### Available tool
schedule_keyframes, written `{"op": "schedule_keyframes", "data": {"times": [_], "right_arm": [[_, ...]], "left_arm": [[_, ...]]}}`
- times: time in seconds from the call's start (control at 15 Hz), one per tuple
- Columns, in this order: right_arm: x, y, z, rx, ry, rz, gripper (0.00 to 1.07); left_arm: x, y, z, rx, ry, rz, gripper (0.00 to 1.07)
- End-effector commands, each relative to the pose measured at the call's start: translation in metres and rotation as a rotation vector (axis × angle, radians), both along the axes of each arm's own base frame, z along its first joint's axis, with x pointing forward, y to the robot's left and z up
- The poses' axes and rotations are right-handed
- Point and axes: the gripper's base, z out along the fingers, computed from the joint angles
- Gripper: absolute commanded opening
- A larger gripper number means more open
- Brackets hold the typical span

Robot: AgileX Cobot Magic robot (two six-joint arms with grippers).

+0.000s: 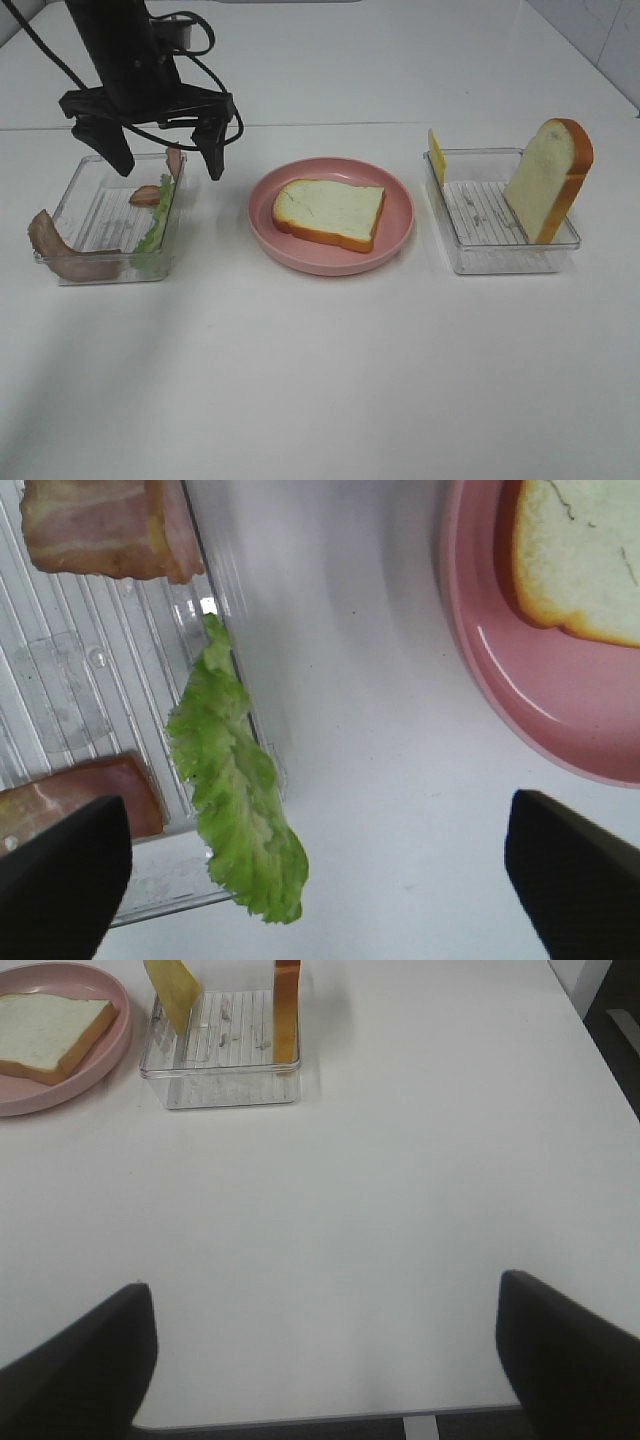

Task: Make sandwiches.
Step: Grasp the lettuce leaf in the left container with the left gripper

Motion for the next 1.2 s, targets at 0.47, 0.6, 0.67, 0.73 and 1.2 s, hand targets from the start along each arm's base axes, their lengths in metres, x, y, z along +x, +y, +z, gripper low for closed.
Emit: {"op": "schedule_keyframes", "data": {"times": [0.47, 0.6, 0.67, 0.73, 1.2], "right_arm": [[-0.004, 0.0, 0.0, -0.004, -0.03, 0.002, 0.9], [-0.004, 0.0, 0.0, -0.004, -0.03, 0.002, 0.9], [-0.004, 0.0, 0.0, -0.004, -0.03, 0.002, 0.9], [-0.004, 0.0, 0.0, -0.004, -0.03, 0.002, 0.9], [-0.004, 0.0, 0.0, -0.004, -0.03, 0.002, 0.9]], "left_arm": [[0.004, -0.003, -0.059, 0.048, 0.141, -0.001, 0.93], [0.004, -0.003, -0.06, 0.048, 0.141, -0.001, 0.93], [0.004, -0.003, -0.06, 0.049, 0.146, -0.001, 0.84], [0.004, -0.003, -0.06, 0.05, 0.147, -0.001, 0.73], [0.0, -0.001, -0.06, 0.067, 0.195, -0.001, 0.0]]}}
